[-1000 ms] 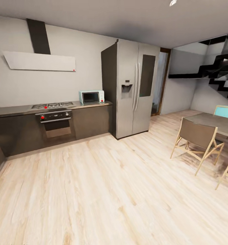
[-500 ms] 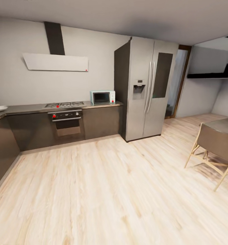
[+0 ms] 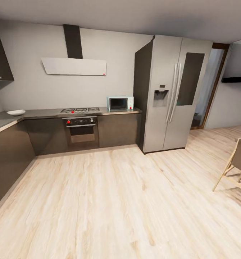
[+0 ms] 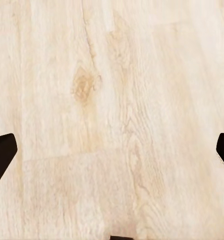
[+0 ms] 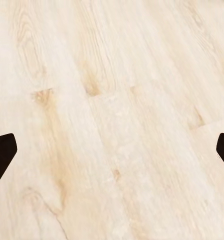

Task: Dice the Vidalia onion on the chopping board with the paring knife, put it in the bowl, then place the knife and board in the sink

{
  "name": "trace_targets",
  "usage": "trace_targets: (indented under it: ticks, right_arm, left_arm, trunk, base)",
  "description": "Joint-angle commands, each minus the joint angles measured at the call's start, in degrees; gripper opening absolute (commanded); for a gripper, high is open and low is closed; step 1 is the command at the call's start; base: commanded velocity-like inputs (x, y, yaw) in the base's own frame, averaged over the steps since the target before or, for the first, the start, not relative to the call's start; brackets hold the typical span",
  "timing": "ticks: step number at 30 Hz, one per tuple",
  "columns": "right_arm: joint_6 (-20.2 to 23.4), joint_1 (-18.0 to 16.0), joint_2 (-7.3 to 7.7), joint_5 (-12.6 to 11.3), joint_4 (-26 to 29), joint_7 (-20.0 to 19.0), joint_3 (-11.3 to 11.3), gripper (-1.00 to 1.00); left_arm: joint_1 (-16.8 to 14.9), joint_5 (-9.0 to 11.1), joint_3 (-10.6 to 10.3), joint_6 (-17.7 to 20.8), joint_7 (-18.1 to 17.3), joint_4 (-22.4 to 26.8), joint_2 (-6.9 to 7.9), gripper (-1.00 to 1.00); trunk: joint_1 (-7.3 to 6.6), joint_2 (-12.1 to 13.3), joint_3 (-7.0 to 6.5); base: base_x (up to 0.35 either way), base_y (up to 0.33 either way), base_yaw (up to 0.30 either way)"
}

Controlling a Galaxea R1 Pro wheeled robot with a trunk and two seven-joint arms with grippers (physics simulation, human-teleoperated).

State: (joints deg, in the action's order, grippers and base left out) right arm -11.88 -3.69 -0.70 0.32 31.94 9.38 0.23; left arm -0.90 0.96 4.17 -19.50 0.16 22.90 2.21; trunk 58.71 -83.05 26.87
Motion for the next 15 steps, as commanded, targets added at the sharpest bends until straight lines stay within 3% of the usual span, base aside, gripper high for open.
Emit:
trace_targets:
  ticks: [1,15]
  right_arm:
    - [-0.16,-0.03,-0.01,0.03,-0.03,0.21,0.03,1.00]
    - [-0.16,-0.04,-0.01,0.03,-0.03,0.21,0.03,1.00]
  left_arm:
    - [-0.05,0.09,0.05,-0.18,0.02,-0.05,-0.01,1.00]
    - [-0.04,0.17,0.13,-0.18,0.02,0.03,0.16,1.00]
  trunk:
    - [0.02,-0.03,0.06]
    - [0.02,-0.03,0.06]
  base:
    - [0.238,-0.224,0.257]
    - [0.252,-0.209,0.257]
